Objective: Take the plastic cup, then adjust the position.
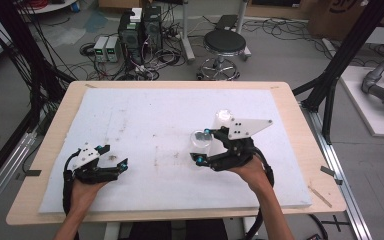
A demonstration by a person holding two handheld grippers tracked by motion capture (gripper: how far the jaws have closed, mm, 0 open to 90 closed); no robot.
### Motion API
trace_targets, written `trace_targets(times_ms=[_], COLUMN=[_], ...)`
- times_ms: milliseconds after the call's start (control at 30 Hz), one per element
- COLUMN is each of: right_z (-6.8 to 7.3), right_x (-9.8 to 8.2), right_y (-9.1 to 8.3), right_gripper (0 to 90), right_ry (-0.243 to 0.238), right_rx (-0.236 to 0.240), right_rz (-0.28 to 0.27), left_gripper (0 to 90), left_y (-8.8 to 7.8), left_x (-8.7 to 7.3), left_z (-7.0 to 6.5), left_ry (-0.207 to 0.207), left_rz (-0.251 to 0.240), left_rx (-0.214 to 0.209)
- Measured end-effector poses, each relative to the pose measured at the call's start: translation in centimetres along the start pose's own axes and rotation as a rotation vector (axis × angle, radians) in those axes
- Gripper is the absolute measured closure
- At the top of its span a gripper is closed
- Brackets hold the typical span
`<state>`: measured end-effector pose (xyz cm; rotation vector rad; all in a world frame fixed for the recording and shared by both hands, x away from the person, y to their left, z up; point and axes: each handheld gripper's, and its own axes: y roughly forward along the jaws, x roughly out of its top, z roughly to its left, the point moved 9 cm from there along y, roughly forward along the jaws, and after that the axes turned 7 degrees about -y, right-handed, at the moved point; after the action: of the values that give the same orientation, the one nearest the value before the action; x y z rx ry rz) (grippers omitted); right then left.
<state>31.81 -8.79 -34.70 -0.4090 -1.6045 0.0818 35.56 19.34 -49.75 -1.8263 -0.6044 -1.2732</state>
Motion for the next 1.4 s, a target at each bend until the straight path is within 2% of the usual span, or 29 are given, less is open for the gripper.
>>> trace_targets(times_ms=[100,267,300,500,1267,1400], right_z=[0.9,1.4,1.4,1.4,0.8,0.6], right_x=[-0.8,-1.6,-1.8,-2.0,-2.1,-2.1], right_y=[1.0,1.8,2.1,2.5,2.0,1.9], right_gripper=[36.4,36.4,36.4,36.4,36.4,36.4], right_ry=[-0.009,-0.004,-0.005,0.007,0.022,0.018], right_rx=[0.023,0.039,0.041,0.048,0.040,0.040], right_rz=[0.003,0.007,0.023,0.014,-0.002,-0.003], left_gripper=[14.1,14.1,14.1,14.1,14.1,14.1], left_y=[0.0,0.0,0.0,0.0,0.0,-0.1], left_x=[0.0,0.0,0.0,0.0,0.0,0.1], left_z=[0.0,0.0,0.0,0.0,0.0,0.0], left_ry=[-0.001,-0.001,0.000,-0.002,-0.009,-0.014], left_rz=[0.001,0.002,0.001,0.003,-0.001,-0.008], left_rx=[0.001,0.002,0.002,-0.002,-0.015,-0.040])
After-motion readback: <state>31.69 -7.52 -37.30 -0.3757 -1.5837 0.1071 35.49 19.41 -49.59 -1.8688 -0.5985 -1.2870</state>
